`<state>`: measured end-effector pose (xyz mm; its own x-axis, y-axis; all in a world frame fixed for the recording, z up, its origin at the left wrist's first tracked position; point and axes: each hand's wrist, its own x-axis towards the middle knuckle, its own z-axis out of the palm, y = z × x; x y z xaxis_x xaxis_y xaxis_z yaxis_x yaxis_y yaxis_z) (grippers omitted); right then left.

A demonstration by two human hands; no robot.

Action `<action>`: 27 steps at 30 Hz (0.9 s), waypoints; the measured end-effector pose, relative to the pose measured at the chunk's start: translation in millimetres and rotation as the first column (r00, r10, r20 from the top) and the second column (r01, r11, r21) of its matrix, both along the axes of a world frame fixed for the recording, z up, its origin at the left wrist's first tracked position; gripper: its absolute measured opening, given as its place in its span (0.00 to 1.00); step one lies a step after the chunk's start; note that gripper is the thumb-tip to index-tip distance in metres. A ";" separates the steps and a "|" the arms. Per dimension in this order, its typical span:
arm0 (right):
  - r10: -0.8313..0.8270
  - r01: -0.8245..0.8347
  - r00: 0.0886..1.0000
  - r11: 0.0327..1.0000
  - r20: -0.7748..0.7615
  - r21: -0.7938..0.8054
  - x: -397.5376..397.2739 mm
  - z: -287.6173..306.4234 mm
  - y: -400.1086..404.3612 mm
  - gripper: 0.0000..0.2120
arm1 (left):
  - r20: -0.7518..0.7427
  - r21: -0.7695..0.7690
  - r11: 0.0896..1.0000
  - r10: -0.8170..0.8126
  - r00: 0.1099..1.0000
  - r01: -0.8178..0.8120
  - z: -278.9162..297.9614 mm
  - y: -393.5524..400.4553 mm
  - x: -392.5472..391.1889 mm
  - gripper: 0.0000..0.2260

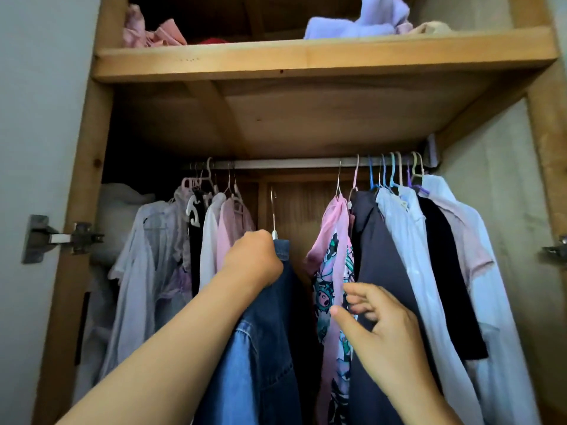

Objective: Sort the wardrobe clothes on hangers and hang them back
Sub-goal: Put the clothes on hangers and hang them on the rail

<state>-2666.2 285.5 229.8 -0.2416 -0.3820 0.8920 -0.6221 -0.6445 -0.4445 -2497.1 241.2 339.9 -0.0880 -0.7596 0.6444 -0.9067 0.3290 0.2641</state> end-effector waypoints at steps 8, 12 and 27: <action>-0.052 0.049 0.998 0.993 -0.025 -0.107 -12.1 43.7 -35.3 0.15 | 0.002 -0.115 0.992 -0.051 0.999 0.051 59.9 -49.3 -46.7 0.14; -0.086 0.085 0.996 0.990 -0.007 -0.117 -23.9 76.8 -58.5 0.08 | -0.022 -0.140 0.986 -0.092 0.996 0.088 87.9 -77.2 -70.6 0.15; -0.180 0.167 0.983 0.963 -0.043 -0.212 -50.0 119.1 -106.1 0.15 | -0.072 -0.193 0.959 -0.226 0.971 0.208 140.4 -159.6 -126.8 0.20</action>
